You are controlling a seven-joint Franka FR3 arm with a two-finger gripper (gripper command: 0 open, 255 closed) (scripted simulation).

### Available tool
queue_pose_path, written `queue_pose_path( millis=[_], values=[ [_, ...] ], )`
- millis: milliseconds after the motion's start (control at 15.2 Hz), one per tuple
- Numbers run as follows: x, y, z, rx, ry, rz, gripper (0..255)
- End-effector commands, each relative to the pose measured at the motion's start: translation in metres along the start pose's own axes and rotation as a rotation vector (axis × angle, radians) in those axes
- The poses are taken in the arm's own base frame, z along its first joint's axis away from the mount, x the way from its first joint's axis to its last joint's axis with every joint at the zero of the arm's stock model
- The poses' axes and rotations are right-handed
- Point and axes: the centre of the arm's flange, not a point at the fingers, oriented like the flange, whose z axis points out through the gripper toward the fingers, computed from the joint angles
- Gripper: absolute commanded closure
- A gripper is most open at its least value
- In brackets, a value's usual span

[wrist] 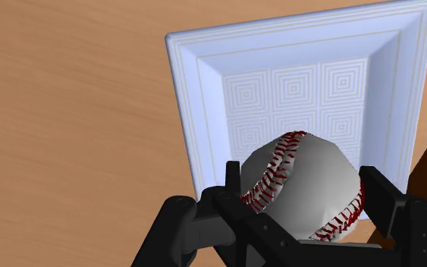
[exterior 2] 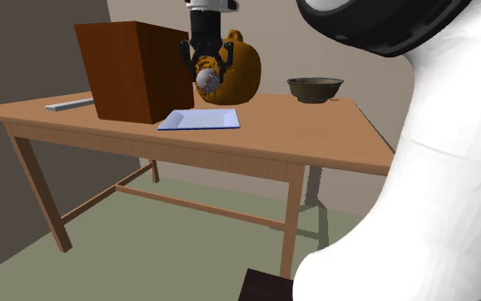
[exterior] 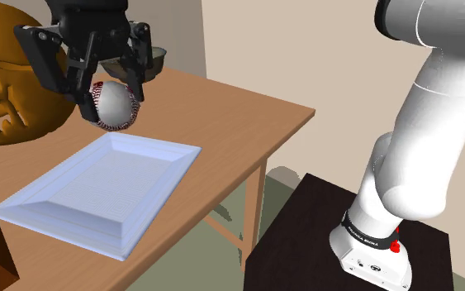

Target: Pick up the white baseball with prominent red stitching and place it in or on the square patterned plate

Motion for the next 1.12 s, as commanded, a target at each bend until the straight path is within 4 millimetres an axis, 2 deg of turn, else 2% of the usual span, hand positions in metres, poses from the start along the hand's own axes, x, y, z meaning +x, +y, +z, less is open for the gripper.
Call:
queue_pose_path(
  millis=[0,924,1056],
  values=[
    [0.01,-0.028,0.001,0.001,0.0,0.005,255],
    [0.004,-0.025,0.076,0.001,0.0,0.005,255],
    [0.004,-0.025,0.076,0.001,0.0,0.005,255]
  ],
)
